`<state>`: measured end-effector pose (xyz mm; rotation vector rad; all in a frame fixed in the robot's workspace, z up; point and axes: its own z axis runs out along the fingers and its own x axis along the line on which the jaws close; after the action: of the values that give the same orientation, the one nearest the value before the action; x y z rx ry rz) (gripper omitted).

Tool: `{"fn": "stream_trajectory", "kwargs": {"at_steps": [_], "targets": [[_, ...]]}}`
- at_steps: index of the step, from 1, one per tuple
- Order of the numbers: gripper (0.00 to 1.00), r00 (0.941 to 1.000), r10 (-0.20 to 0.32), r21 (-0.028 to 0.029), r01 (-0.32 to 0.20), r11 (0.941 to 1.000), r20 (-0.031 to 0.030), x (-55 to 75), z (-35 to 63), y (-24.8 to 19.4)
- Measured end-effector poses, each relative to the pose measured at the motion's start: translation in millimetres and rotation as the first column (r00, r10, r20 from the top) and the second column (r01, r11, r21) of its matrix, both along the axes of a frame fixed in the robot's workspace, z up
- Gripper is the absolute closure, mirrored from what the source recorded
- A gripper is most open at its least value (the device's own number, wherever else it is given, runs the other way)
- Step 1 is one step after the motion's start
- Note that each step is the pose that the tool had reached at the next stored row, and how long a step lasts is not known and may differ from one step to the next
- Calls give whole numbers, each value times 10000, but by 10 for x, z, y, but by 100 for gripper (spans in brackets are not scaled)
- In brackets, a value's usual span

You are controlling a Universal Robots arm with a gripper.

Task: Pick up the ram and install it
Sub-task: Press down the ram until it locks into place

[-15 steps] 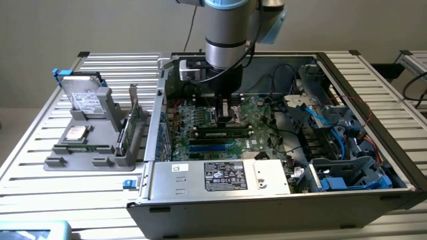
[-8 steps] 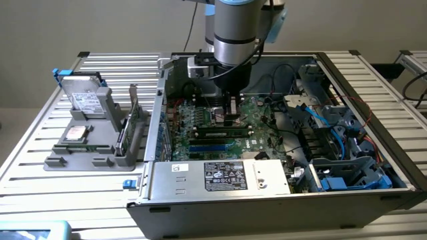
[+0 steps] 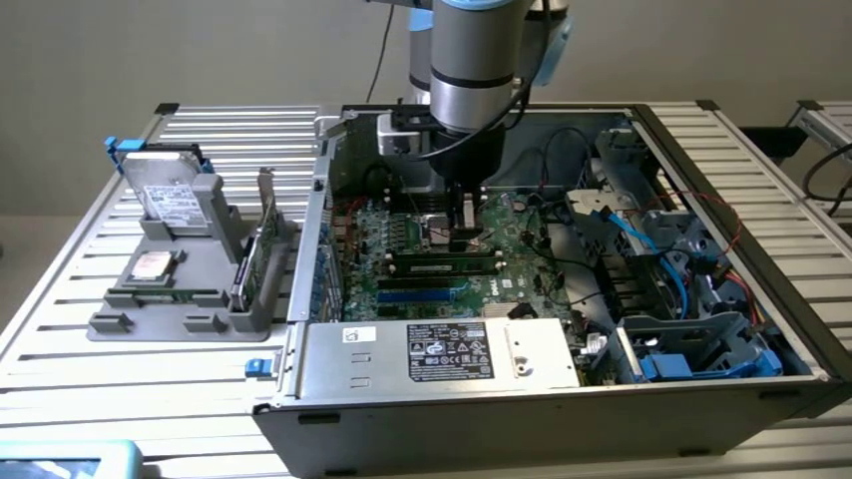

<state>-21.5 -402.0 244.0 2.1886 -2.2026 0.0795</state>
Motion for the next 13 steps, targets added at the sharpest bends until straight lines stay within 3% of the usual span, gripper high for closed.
{"fn": "stream_trajectory", "kwargs": {"at_steps": [3,7,13], "targets": [[89,10000,-7,0,7,10000,0,0,0,0],[89,9988,-480,0,480,9988,0,0,-1,-1],[89,9897,-1433,0,1433,9897,0,0,-4,0]]}}
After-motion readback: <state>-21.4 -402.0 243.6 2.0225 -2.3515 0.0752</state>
